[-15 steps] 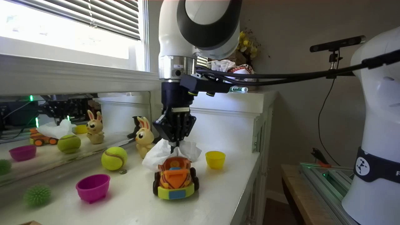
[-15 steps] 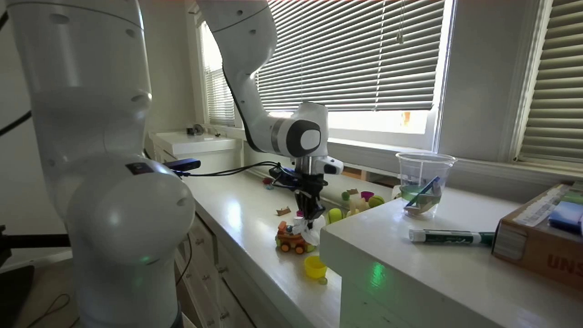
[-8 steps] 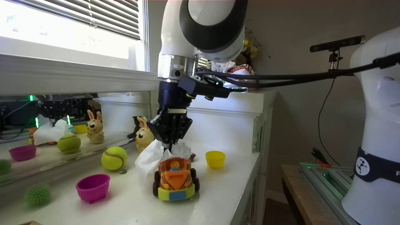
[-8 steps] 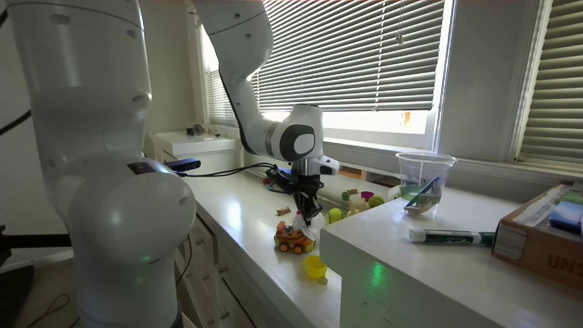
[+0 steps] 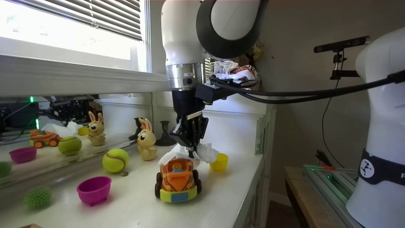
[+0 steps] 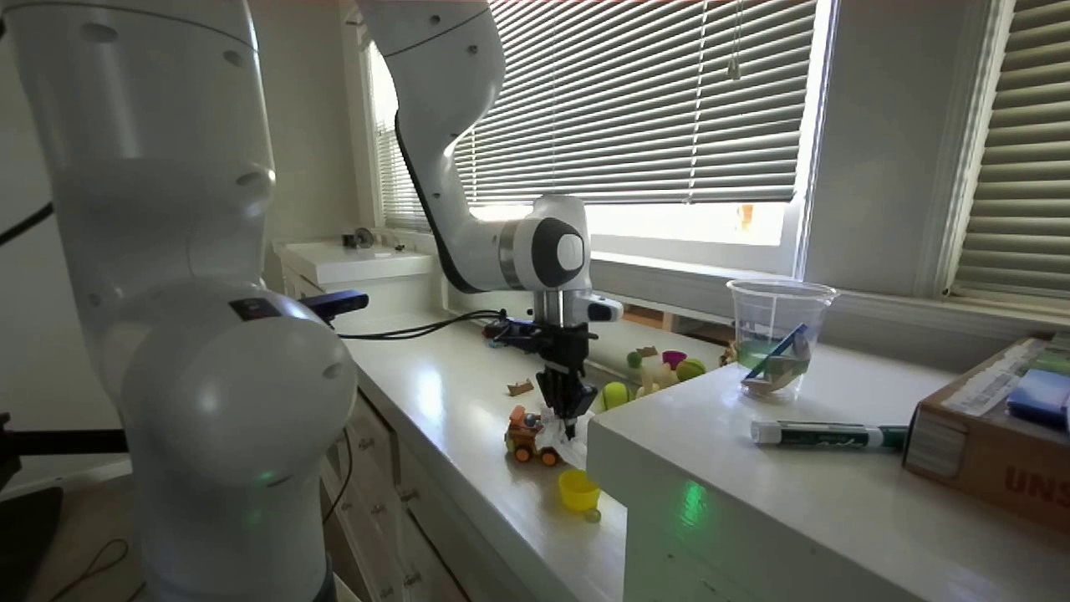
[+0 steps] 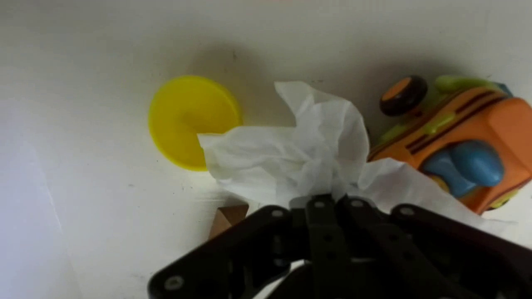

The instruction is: Use the paper towel to wipe the toy car

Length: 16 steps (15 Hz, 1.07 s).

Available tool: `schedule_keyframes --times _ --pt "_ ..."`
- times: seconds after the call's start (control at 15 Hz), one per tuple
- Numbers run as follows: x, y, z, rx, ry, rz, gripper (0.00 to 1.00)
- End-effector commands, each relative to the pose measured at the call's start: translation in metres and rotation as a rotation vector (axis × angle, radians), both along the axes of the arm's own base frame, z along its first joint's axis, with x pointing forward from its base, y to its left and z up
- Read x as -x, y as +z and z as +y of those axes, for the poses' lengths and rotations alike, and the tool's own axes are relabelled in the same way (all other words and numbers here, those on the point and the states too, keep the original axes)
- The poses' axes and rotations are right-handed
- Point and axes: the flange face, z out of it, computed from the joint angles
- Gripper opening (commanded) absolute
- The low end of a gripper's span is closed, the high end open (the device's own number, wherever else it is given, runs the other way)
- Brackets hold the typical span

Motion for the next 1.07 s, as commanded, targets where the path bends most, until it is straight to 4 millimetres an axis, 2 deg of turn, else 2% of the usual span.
schedule_keyframes --times 0.0,0.67,0.87,1.0 --pt "0.002 0.004 0.003 -0.017 0.005 -0.012 0.01" --pt "-0.015 0.021 0.019 -0.216 -0.068 -0.23 0.01" --pt "-0.012 0.019 0.018 -0.201 -0.059 -0.204 0.01" --pt "-0.01 0.016 0.009 -0.116 -0.059 -0.17 0.01"
